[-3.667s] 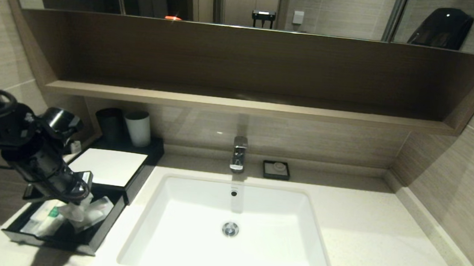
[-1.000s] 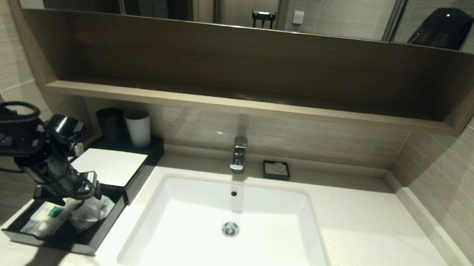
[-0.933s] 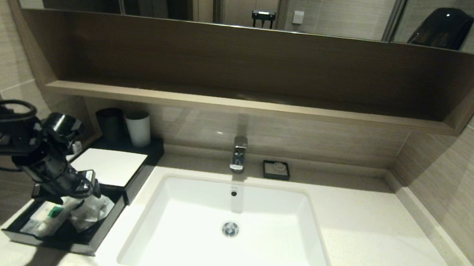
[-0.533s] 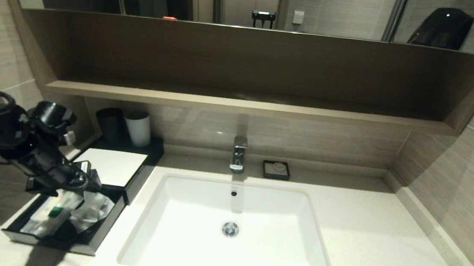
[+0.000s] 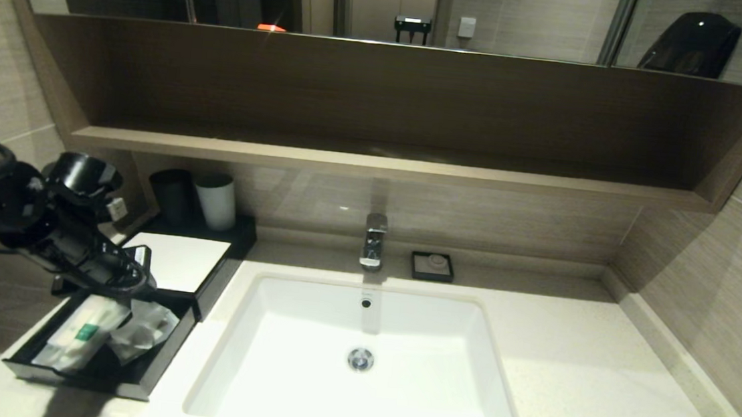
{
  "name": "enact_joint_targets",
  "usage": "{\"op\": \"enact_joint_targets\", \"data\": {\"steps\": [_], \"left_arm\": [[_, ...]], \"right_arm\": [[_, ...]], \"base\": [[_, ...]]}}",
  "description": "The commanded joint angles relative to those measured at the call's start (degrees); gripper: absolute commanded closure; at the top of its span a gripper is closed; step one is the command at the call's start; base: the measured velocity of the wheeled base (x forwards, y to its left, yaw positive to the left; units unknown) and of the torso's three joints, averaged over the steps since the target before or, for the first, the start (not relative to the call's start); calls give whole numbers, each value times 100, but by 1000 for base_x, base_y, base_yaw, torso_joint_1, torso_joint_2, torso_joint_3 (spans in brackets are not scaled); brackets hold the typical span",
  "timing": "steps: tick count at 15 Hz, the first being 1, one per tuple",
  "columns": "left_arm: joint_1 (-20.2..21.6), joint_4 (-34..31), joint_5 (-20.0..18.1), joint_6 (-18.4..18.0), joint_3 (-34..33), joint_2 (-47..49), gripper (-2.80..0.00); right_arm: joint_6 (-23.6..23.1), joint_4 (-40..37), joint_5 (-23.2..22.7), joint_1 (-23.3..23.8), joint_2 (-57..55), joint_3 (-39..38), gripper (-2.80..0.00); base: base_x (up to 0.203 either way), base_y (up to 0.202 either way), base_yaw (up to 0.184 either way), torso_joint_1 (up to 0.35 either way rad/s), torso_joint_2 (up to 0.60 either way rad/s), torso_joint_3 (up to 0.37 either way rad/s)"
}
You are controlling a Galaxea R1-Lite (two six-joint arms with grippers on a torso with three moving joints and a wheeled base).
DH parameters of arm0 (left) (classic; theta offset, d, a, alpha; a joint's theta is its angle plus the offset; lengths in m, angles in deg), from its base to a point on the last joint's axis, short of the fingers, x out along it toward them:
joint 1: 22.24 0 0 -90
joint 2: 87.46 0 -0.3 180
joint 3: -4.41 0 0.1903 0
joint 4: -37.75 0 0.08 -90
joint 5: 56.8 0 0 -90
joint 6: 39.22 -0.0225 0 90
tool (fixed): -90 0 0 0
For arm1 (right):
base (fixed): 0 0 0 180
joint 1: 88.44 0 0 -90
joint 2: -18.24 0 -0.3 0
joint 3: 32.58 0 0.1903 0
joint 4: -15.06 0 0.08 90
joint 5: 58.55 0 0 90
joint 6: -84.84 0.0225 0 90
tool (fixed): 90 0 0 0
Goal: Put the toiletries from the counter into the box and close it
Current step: Place the bathroom toiletry into the drawer
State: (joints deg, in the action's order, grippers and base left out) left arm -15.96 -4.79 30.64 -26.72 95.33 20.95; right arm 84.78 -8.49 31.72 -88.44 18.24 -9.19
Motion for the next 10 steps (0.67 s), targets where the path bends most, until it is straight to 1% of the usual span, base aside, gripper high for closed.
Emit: {"op": "enact_joint_targets", "data": {"steps": [1,4,7,10], "left_arm": [[-47,-7,1,6,-6,57,0],[-144,-7,10,-3,-15,136,0],[-144,211,62,-28,-32,268,0],[-153,215,71,-47,-105,316,0]], "right_arm": [[7,1,0,0,0,-2,0],[-2,1,0,0,0,6,0],[-2,1,0,0,0,2,0],[0,1,0,0,0,-2,0]], "base": [[0,0,0,0,0,0],[0,0,0,0,0,0],[0,0,0,0,0,0],[0,0,0,0,0,0]]}}
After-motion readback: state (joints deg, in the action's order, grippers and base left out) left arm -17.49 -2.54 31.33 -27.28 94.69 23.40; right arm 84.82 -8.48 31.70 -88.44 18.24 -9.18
